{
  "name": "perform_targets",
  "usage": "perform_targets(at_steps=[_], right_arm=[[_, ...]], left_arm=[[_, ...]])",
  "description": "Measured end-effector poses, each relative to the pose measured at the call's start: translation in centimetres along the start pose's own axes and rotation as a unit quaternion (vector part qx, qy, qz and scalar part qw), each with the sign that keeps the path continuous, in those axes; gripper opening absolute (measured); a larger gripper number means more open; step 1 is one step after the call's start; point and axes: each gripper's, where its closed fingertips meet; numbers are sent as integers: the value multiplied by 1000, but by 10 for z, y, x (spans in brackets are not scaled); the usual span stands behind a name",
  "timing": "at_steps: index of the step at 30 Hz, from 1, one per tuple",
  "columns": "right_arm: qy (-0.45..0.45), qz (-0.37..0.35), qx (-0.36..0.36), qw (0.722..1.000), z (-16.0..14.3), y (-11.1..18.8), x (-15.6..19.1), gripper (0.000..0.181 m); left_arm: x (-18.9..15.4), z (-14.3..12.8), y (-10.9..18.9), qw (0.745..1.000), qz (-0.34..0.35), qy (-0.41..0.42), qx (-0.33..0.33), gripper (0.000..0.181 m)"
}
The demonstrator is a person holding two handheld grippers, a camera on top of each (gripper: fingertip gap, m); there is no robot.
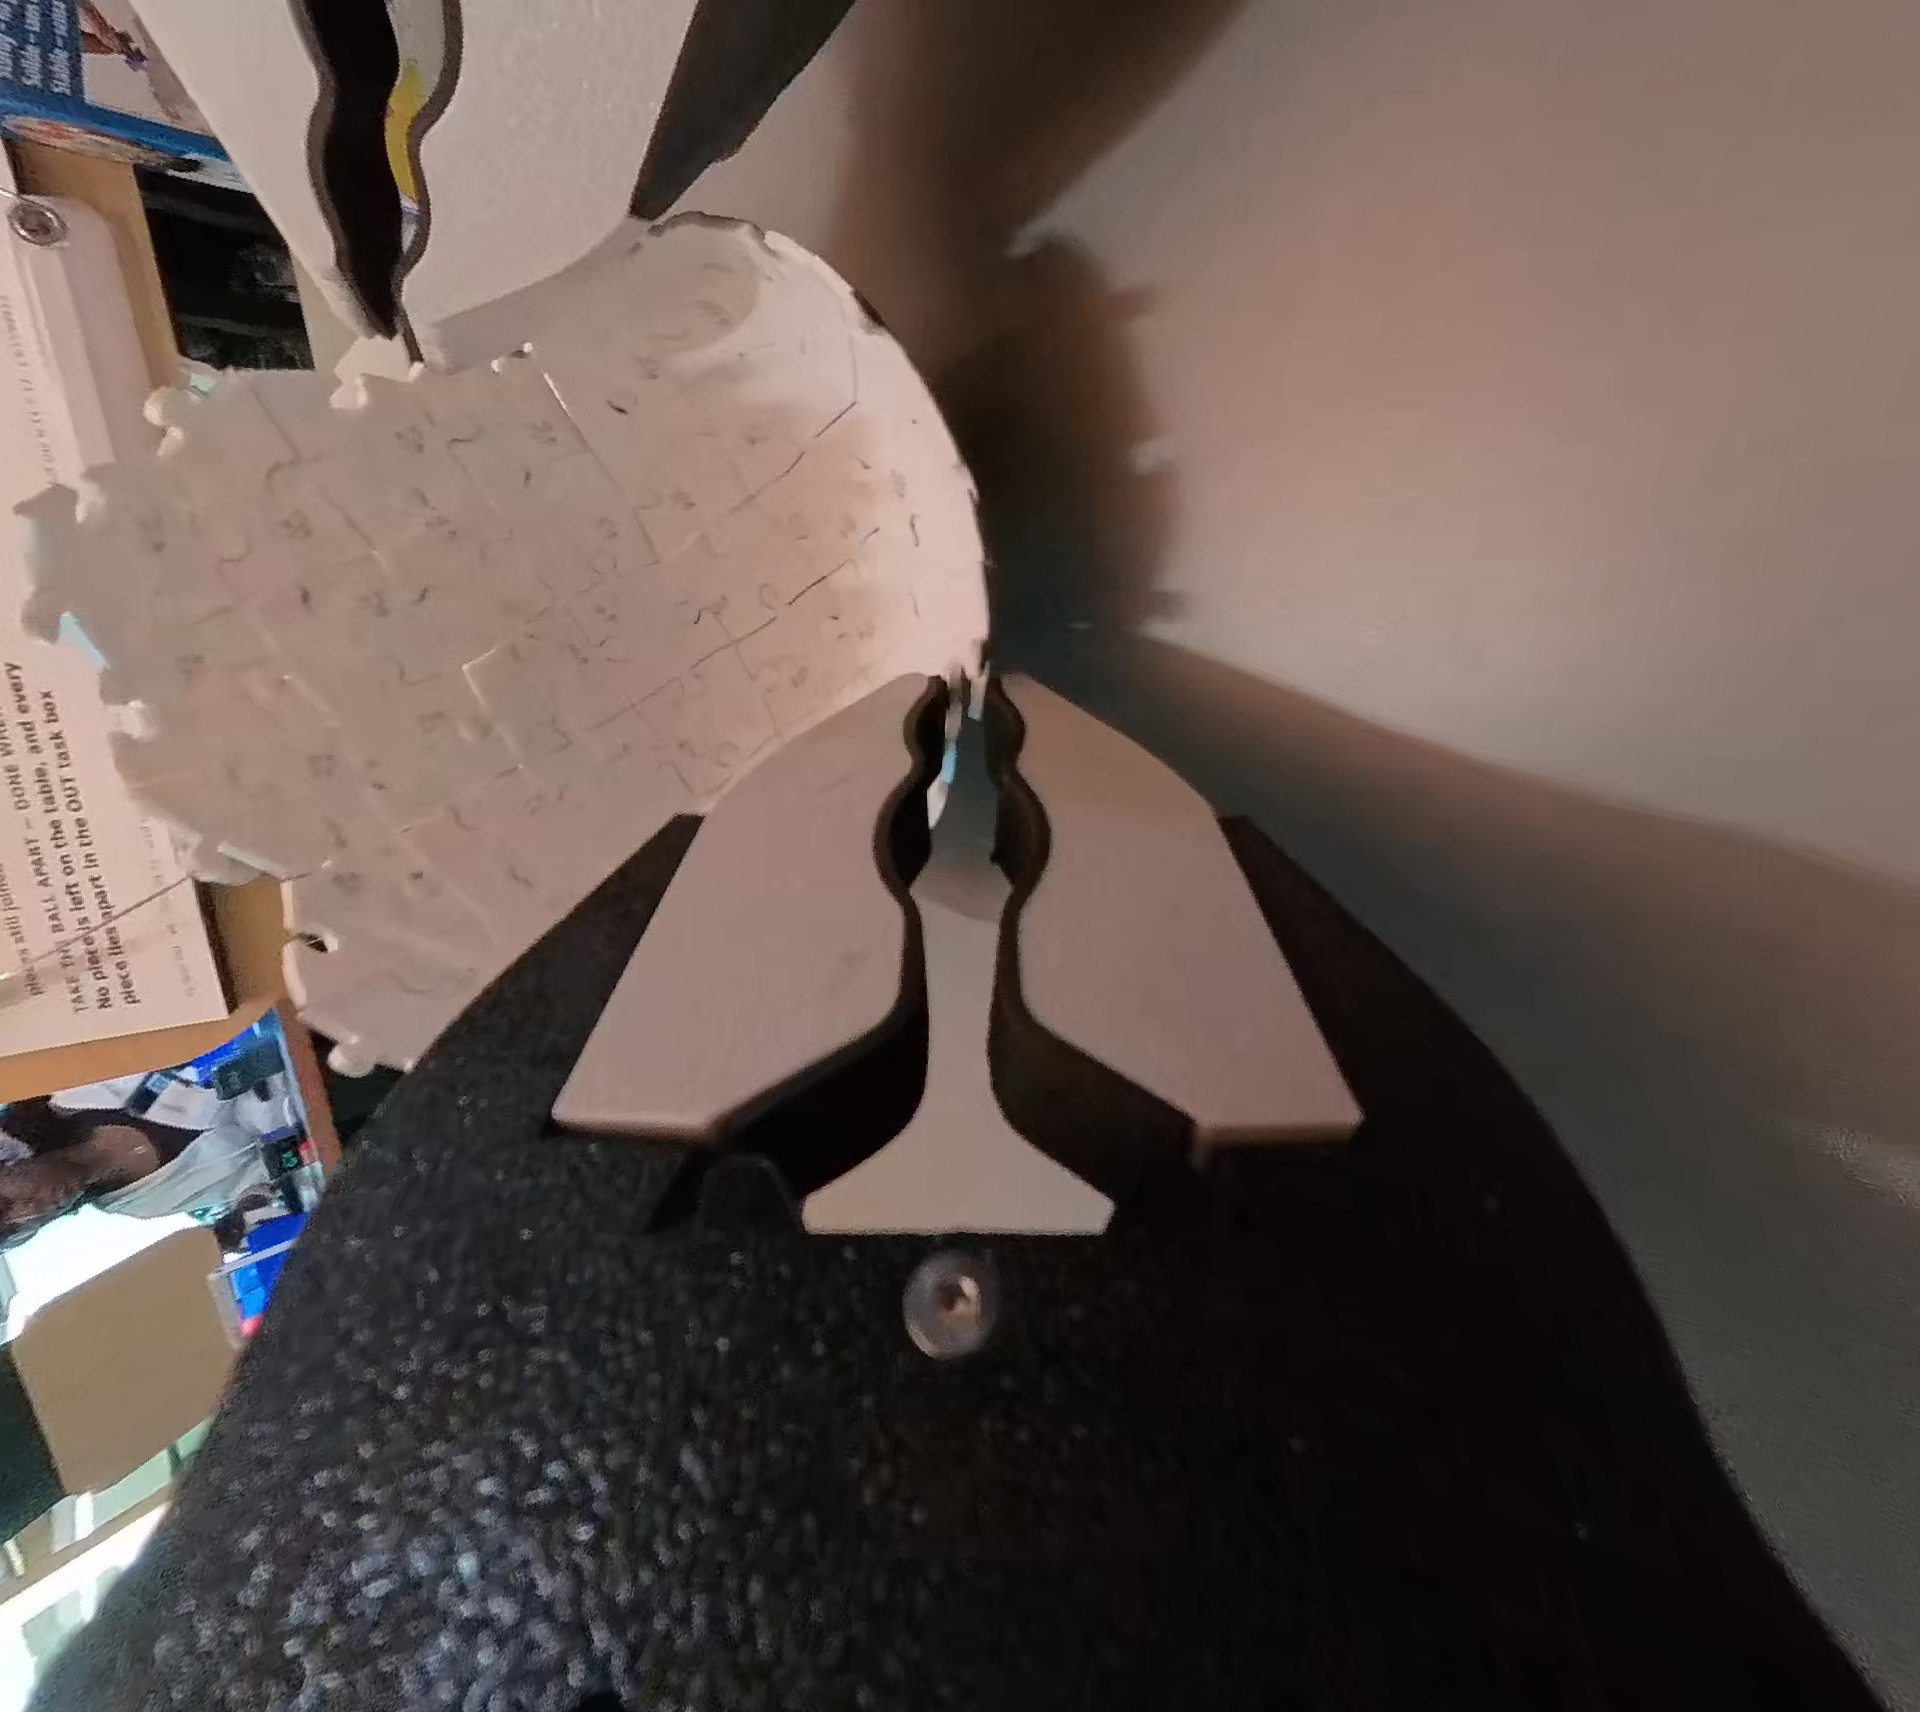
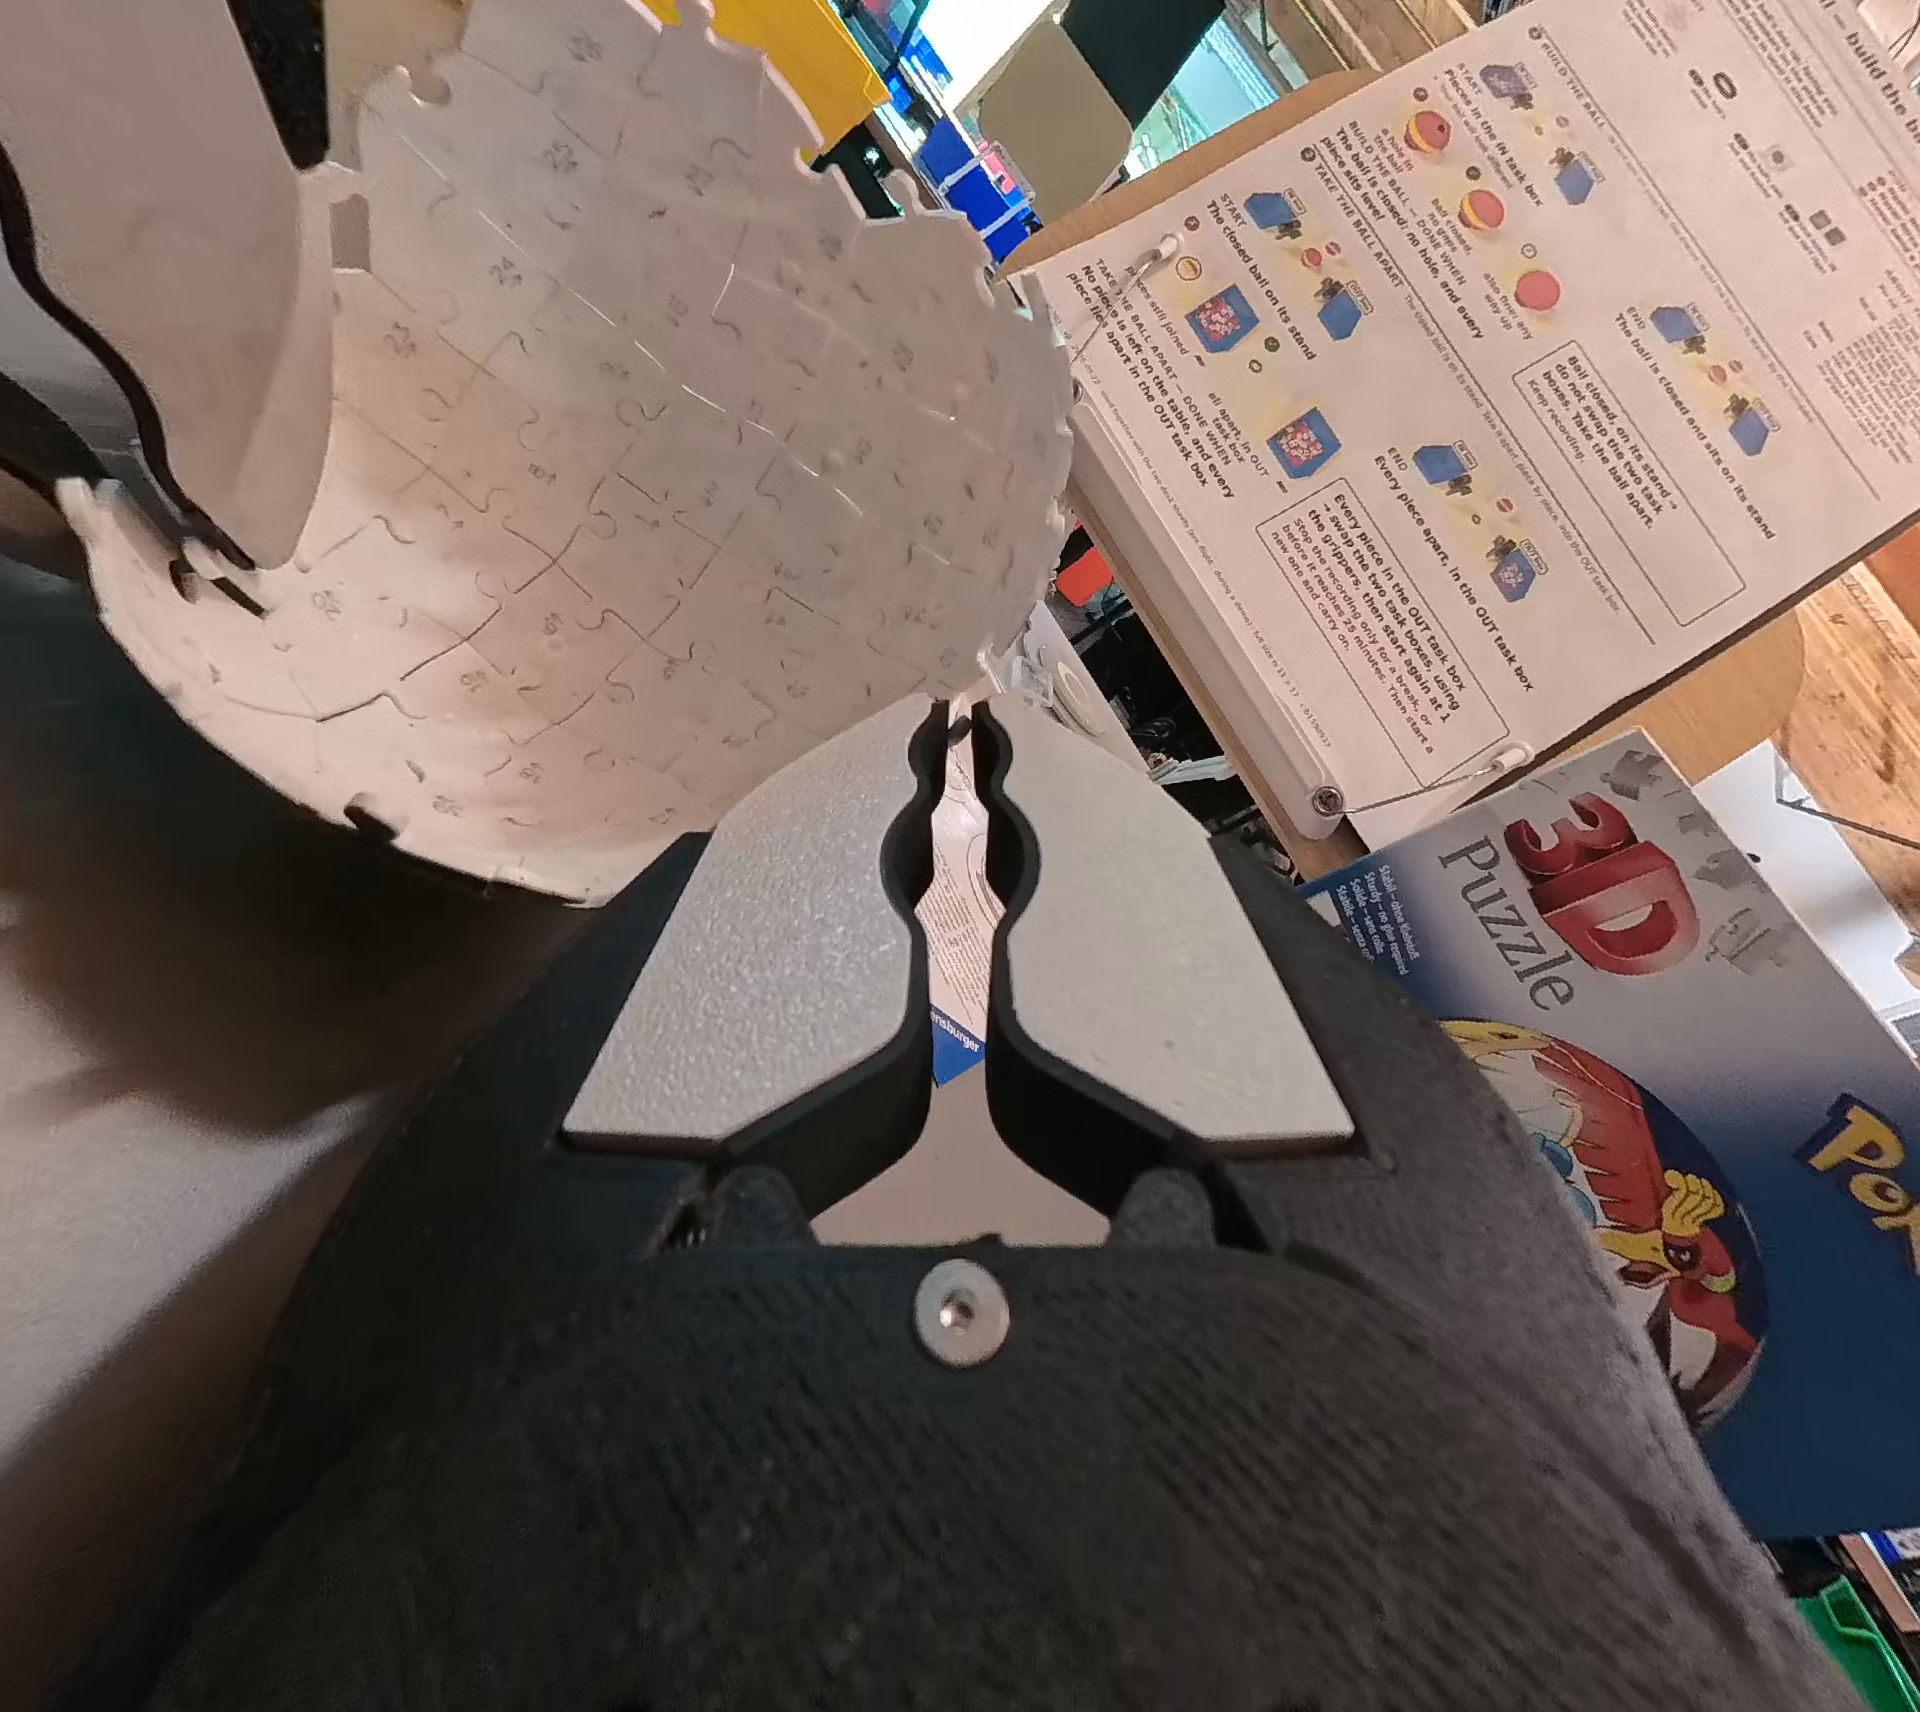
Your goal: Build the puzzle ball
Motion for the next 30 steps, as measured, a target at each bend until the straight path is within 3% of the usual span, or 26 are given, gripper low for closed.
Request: perform_targets(at_steps=[30], right_arm=[[-15, -8, 6, 1000, -2, 0, -4, 4]], left_arm=[[5, -3, -5, 996, -17, -50, 76, 4]])
Point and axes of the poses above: each gripper's, where its closed fingertips meet, y back along the fingers, z out of its top, x = y × z across the jaws, and after that the axes turned 11 degrees about -z, right-handed
